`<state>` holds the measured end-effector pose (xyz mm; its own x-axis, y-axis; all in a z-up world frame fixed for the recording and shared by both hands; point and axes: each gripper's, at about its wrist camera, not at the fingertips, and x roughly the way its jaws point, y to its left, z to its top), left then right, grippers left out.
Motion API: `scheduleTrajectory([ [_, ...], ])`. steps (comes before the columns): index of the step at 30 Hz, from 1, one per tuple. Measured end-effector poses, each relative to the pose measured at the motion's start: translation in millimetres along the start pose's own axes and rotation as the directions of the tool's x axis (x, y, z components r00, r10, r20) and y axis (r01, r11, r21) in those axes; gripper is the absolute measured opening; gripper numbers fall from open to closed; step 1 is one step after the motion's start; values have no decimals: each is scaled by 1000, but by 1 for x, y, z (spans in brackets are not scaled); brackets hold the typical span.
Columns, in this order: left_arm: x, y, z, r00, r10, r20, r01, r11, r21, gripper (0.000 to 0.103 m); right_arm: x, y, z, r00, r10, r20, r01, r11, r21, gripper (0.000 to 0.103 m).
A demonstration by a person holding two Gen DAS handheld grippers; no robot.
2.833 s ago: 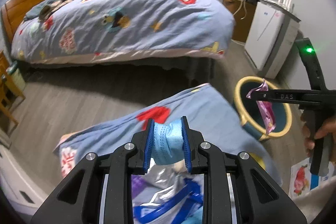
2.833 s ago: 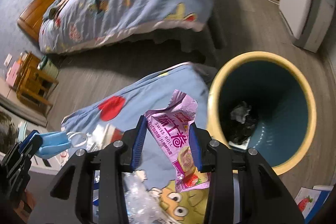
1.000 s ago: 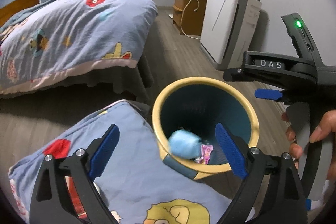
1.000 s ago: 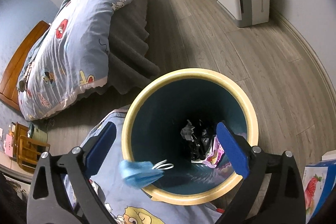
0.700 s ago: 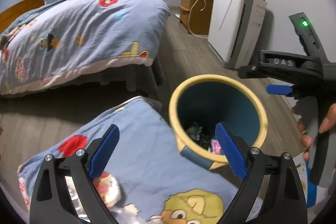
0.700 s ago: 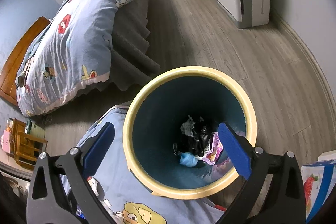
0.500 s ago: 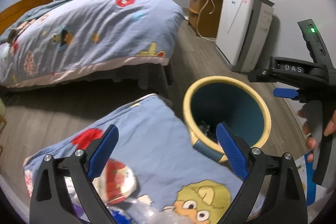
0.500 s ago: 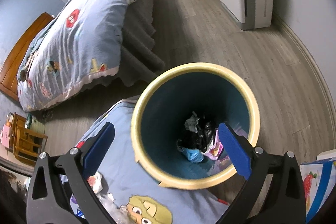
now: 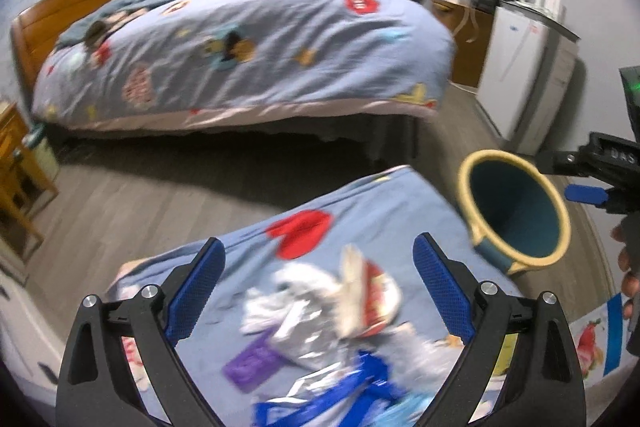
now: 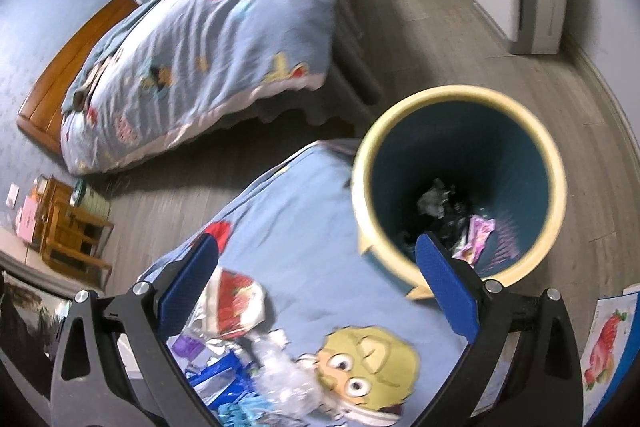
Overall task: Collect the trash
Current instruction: 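Return both tools to the pile and grasp the paper cup with the right tool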
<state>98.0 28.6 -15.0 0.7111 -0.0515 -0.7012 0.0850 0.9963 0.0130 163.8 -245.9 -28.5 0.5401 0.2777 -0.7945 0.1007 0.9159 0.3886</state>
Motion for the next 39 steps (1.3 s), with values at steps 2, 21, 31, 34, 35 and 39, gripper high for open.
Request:
scheduleTrajectory([
  [2, -2, 16, -5, 1000, 14, -6, -15, 1000, -16, 94, 8, 16, -5, 1000, 3, -18, -4, 1000, -29, 97],
  [21, 17, 95, -61, 985, 119, -124, -116, 993, 29, 94, 101, 124, -60, 984, -68, -164, 31, 975, -220, 97],
  [31, 25, 101, -69, 981, 131, -146, -126, 991, 44, 94, 133, 146, -80, 968, -83, -235, 18, 964, -265, 80],
  [34, 26, 103, -70, 980, 132, -148, -127, 991, 43, 94, 140, 149, -85, 960, -103, -261, 22, 956, -294, 64],
  [35, 27, 104, -69, 980, 132, -149, -128, 991, 41, 94, 142, 150, -86, 958, -111, -266, 27, 953, -302, 56],
  [39, 27, 104, -69, 980, 132, -147, -128, 991, 38, 94, 142, 146, -85, 953, -124, -275, 33, 948, -315, 26],
])
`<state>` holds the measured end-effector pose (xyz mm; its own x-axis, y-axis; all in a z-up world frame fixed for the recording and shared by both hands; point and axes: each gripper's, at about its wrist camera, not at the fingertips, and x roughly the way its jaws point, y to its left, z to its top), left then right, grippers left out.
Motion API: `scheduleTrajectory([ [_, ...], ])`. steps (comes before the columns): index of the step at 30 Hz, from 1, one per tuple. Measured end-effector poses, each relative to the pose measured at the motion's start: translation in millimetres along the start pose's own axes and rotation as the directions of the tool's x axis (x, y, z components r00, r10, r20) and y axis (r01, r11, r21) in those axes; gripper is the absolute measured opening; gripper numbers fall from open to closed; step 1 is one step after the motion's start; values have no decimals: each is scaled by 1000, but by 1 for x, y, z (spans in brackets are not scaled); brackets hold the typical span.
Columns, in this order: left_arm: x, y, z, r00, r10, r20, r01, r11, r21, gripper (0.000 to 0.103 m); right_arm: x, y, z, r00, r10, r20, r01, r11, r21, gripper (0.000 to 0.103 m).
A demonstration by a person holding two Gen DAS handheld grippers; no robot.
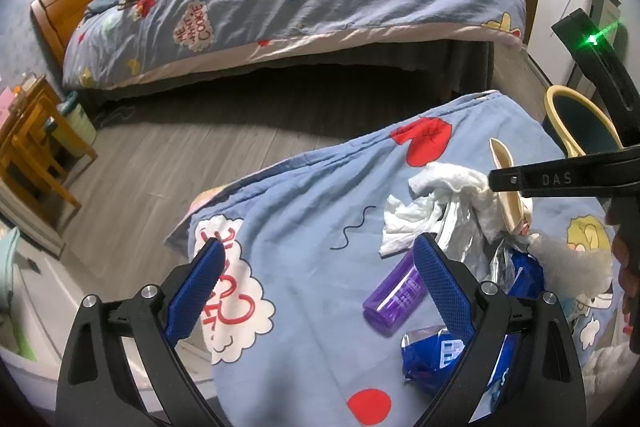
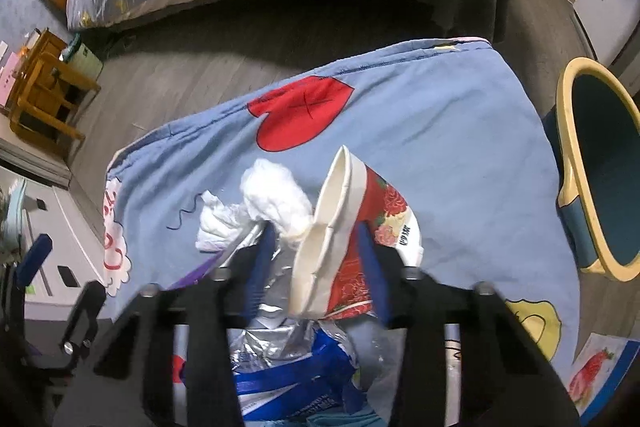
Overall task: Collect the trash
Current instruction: 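Return both tools to the pile and grasp the paper cup with the right tool, then grasp the purple bottle with the left tool while the right tool holds the paper cup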
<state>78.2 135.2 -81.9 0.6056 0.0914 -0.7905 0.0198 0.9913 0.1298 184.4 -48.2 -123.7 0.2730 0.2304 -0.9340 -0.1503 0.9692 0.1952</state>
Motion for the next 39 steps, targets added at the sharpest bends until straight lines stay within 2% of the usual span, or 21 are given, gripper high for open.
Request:
scheduleTrajectory([
  [3, 0, -1, 1, 1000, 1, 3, -1, 1000, 6, 94, -6, -9, 1, 1000, 12, 9, -13, 999, 31, 12],
  [5, 0, -2, 1, 1000, 2, 5, -2, 1000, 11, 94, -12, -15, 2, 1000, 10, 23, -11, 999, 47, 7],
  [11, 0, -5, 2, 1000, 4, 5, -4, 1000, 14, 94, -23, -28, 5, 999, 8, 47, -11, 997, 71, 5],
  [15, 4, -8, 0, 1000, -21, -10, 21, 1000, 12, 94, -26, -38, 5, 999, 21, 48, -26, 994, 108, 3],
  [22, 30, -27, -9, 993, -68, -95, 74, 996, 56, 92, -30, -48, 7, 999, 0, 46, -4, 996, 87, 3],
  [24, 40, -34, -12, 987, -86, -133, 97, 992, 75, 83, -29, -49, 7, 999, -2, 40, -1, 997, 72, 3],
  [29, 58, -57, -19, 976, -91, -197, 124, 980, 159, 74, -28, -50, 6, 999, -13, 34, 12, 999, 32, 3],
  [33, 73, -68, -25, 962, -83, -259, 138, 970, 200, 55, -28, -53, 7, 999, -30, 36, 30, 1000, 3, 3],
  [39, 80, -72, -27, 956, -76, -283, 138, 969, 206, 52, -28, -56, 8, 998, -50, 42, 52, 998, -35, 3],
])
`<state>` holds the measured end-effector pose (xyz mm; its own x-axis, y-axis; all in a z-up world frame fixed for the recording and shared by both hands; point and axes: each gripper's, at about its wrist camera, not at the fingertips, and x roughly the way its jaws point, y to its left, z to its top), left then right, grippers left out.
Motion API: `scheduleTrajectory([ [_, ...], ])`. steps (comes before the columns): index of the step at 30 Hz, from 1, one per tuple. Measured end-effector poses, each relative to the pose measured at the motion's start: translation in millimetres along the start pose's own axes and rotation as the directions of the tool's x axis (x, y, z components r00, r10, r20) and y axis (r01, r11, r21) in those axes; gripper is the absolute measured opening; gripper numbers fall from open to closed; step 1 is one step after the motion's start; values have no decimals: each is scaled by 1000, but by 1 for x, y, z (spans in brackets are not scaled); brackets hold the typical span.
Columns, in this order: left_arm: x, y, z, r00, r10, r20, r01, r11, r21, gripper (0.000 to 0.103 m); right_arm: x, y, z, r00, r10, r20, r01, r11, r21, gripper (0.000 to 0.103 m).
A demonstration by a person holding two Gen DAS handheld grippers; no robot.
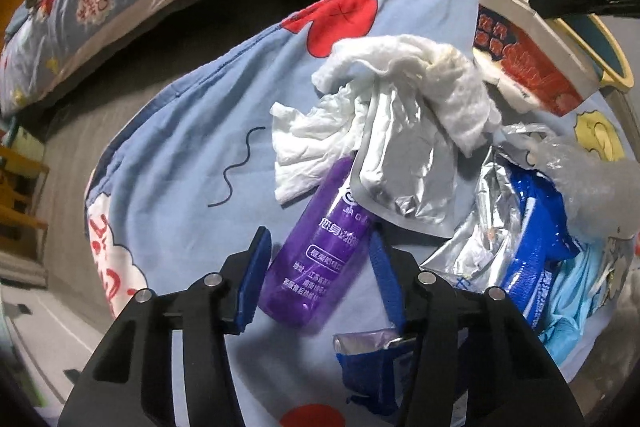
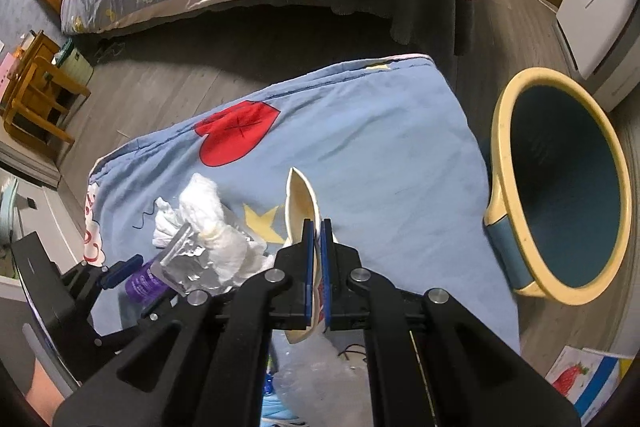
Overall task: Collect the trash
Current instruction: 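Grasp the purple bottle with the left tool while the right tool holds the paper cup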
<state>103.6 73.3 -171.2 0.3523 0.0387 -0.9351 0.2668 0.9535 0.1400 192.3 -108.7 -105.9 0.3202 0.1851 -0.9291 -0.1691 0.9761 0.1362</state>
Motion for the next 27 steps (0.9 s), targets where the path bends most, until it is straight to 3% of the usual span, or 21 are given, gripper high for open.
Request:
scheduleTrajectory([
  [11, -16, 0, -2, 1000, -14, 6, 13, 1000, 14, 40, -27, 16, -1, 997, -17, 75, 26, 993, -114, 3],
  [20, -74, 12, 1, 989, -24, 145, 33, 998, -60, 33, -64, 27, -3, 986, -24, 162, 51, 985, -167, 3],
  [27, -115, 19, 15, 962, -42, 271, 73, 992, -106, 33, -86, 22, -4, 979, -6, 206, 38, 987, -154, 3],
])
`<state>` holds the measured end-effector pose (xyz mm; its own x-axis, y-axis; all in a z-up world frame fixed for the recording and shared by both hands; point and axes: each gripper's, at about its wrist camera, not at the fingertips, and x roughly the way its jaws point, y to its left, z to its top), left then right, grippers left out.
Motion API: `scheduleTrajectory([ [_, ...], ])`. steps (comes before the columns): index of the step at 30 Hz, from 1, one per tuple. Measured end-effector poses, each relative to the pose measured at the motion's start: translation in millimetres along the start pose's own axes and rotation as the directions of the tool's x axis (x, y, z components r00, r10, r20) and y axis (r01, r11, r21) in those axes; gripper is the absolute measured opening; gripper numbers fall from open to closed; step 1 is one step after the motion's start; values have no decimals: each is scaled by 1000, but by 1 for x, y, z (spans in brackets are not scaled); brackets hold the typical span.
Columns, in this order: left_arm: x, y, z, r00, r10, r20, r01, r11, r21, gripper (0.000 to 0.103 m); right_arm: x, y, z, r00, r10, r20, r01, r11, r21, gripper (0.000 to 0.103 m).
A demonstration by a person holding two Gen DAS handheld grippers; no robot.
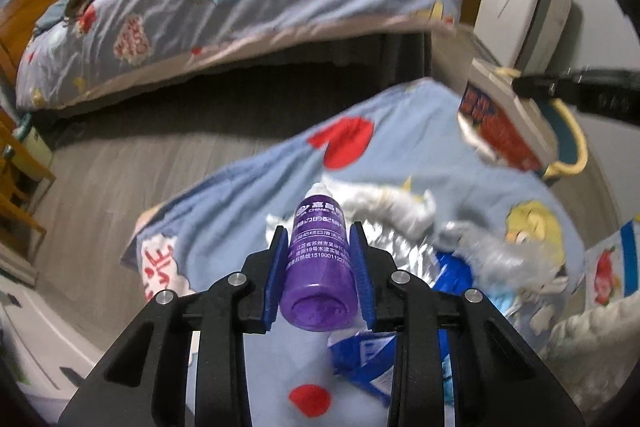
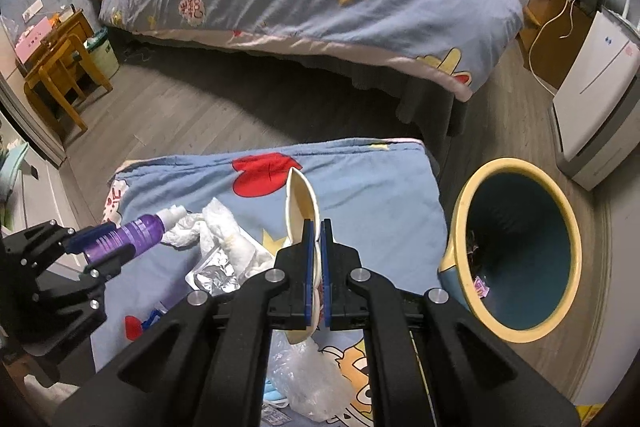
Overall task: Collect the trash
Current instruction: 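Grasp the purple bottle with the left tool while the right tool holds the paper cup, then carry the purple bottle and paper cup over the bin and release the cup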
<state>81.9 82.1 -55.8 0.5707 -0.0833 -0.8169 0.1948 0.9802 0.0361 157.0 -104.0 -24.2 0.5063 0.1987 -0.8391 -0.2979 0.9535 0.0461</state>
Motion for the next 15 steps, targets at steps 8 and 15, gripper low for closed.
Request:
scheduleTrajectory([
  [8, -19, -18, 25, 993, -46, 105, 46, 999, 11, 33, -15, -33, 1, 999, 32, 39, -35, 996, 86, 3],
  [15, -17, -50, 44, 988, -88, 126, 83, 996, 44, 33, -19, -81, -4, 998, 23, 50, -31, 985, 169, 3],
])
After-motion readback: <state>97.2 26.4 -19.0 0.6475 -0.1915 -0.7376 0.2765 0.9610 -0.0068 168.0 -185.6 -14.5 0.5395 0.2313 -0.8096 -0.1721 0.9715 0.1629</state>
